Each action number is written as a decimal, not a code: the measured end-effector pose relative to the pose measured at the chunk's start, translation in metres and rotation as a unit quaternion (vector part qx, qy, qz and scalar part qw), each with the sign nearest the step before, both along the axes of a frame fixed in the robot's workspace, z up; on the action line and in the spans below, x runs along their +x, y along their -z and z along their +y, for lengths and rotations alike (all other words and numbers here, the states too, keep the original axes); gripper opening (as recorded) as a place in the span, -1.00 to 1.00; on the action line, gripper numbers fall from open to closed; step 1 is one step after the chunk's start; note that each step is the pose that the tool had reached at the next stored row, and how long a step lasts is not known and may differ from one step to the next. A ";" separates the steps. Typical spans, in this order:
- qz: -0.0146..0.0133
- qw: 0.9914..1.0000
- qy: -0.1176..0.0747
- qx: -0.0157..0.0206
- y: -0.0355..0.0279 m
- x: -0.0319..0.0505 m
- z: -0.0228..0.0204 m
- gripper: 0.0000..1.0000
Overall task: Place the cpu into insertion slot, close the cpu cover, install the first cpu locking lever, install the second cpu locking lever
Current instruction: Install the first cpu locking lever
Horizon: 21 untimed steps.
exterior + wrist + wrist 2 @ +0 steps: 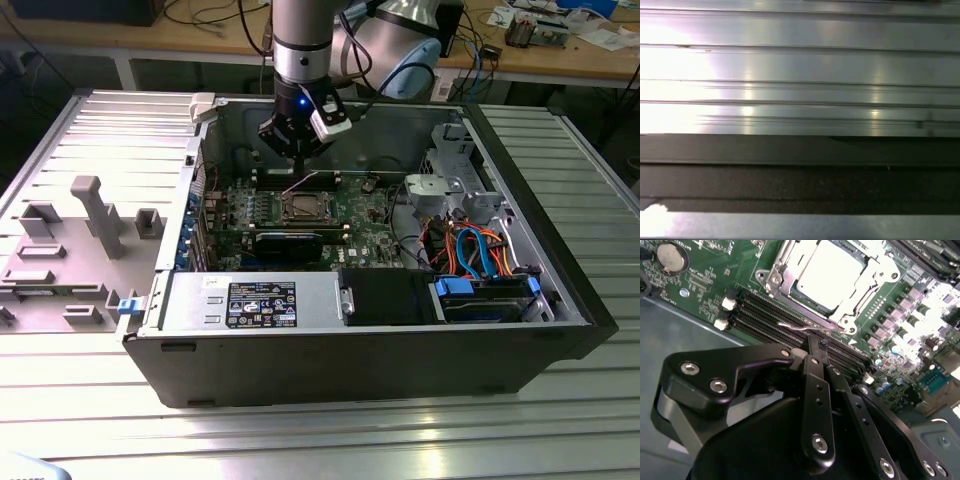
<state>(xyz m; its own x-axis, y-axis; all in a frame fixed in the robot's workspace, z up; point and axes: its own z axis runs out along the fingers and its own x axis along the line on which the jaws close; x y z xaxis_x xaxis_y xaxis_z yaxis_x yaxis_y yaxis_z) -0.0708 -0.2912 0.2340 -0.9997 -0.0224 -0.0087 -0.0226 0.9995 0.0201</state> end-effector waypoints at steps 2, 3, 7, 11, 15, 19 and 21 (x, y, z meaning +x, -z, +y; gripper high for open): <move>0.000 1.000 0.000 0.000 0.0012 0.0000 -0.0016 -0.79; 0.000 1.000 -0.001 -0.001 0.0017 -0.0001 -0.0018 -0.79; 0.000 1.000 -0.008 -0.005 0.0039 0.0005 -0.0020 -0.79; 0.001 1.000 -0.008 -0.006 0.0080 0.0044 -0.0020 -0.79; 0.003 1.000 -0.008 -0.007 0.0129 0.0097 -0.0020 -0.79; 0.004 1.000 -0.008 -0.007 0.0181 0.0147 -0.0020 -0.79; 0.005 1.000 -0.008 -0.007 0.0207 0.0172 -0.0020 -0.79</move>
